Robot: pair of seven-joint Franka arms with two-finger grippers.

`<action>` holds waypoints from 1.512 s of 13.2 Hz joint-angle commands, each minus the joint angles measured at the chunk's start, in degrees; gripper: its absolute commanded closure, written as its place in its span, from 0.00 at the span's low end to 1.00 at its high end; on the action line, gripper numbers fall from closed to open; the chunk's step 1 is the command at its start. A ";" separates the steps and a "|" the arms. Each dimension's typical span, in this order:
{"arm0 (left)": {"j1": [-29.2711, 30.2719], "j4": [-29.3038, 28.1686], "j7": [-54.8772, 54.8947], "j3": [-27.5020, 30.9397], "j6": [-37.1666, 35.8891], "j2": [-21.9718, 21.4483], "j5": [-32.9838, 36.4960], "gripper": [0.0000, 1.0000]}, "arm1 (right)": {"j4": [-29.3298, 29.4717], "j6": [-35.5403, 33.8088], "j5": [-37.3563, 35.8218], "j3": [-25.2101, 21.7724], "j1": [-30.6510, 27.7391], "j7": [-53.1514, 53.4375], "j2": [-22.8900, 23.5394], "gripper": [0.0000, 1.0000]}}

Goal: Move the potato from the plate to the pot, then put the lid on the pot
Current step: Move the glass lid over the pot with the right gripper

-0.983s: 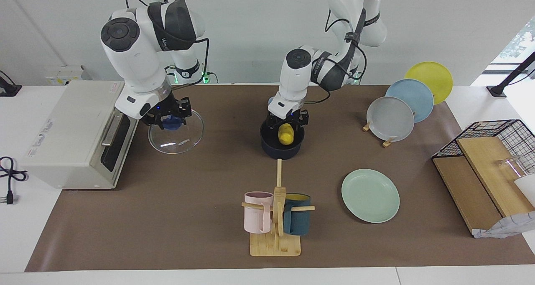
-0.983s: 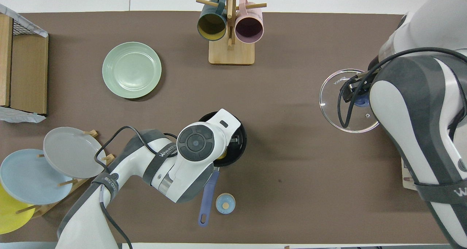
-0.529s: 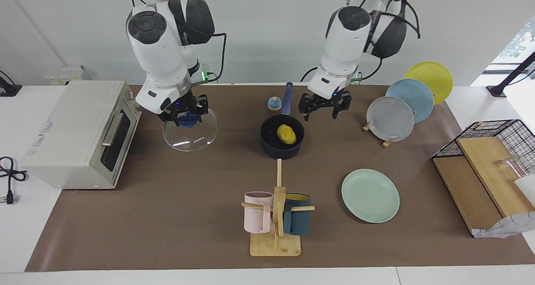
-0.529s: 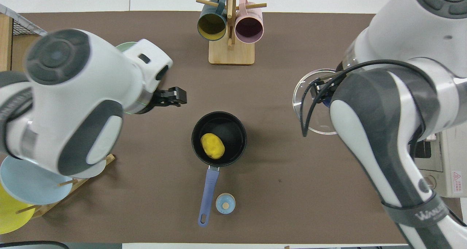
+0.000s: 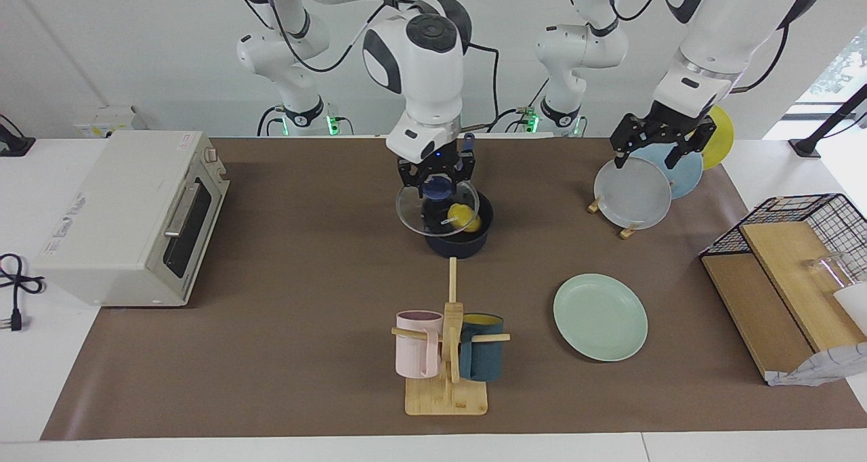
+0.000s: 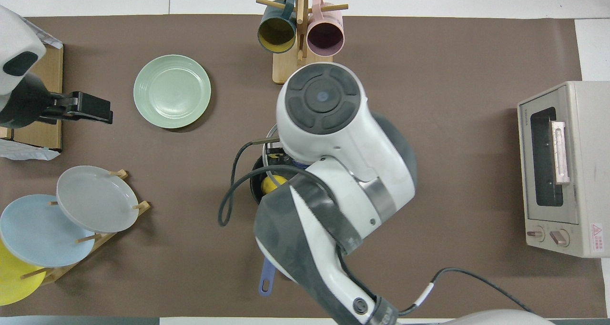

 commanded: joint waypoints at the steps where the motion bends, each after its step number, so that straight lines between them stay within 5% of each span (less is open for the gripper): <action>1: 2.03 -0.33 2.68 -0.77 -1.62 -1.42 0.99 0.00 | 1.96 3.29 0.77 -0.05 1.83 3.51 3.50 1.00; 9: 8.71 -0.33 2.76 -5.50 -4.61 -2.04 1.08 0.00 | -6.46 4.71 0.87 -0.04 2.63 3.69 0.88 1.00; 20: 8.28 -0.42 3.29 -4.20 -4.08 -2.13 1.17 0.00 | -12.19 11.31 0.08 -0.04 3.50 3.34 -0.10 1.00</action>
